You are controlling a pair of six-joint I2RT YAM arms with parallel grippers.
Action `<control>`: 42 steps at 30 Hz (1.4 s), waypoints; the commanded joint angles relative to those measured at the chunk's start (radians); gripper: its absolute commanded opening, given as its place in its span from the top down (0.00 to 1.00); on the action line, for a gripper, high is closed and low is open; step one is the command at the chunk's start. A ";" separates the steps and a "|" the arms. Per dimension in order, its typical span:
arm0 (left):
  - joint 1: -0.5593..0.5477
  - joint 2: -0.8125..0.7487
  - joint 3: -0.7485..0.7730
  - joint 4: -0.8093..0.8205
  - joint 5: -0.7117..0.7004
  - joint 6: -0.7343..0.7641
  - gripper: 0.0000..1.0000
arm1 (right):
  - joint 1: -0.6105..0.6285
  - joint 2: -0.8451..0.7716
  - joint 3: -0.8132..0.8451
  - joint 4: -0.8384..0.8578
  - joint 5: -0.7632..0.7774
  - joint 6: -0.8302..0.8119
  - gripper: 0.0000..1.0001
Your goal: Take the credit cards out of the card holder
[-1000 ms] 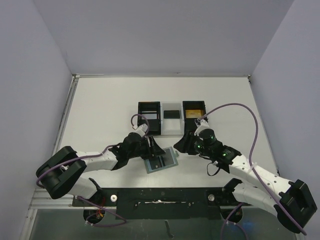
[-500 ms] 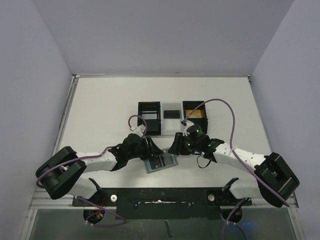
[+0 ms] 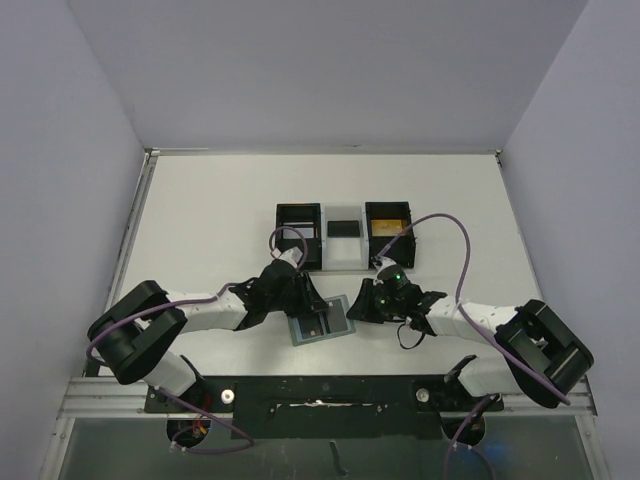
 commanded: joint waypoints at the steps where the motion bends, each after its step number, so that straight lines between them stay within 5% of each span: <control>1: -0.005 0.007 0.019 -0.026 -0.008 0.042 0.71 | 0.009 -0.063 -0.091 0.080 0.028 0.089 0.82; 7: -0.005 0.009 0.004 -0.014 0.015 0.050 0.72 | 0.044 -0.116 -0.130 0.118 -0.002 0.134 0.83; 16: -0.006 0.012 0.002 0.019 0.071 0.064 0.71 | 0.059 -0.253 -0.017 -0.061 0.088 0.066 0.77; 30: -0.006 0.022 -0.013 0.044 0.082 0.057 0.71 | 0.052 0.001 -0.046 0.128 -0.001 0.123 0.81; 42: -0.006 0.015 -0.077 0.160 0.087 -0.001 0.79 | 0.056 0.025 -0.129 0.179 -0.003 0.164 0.82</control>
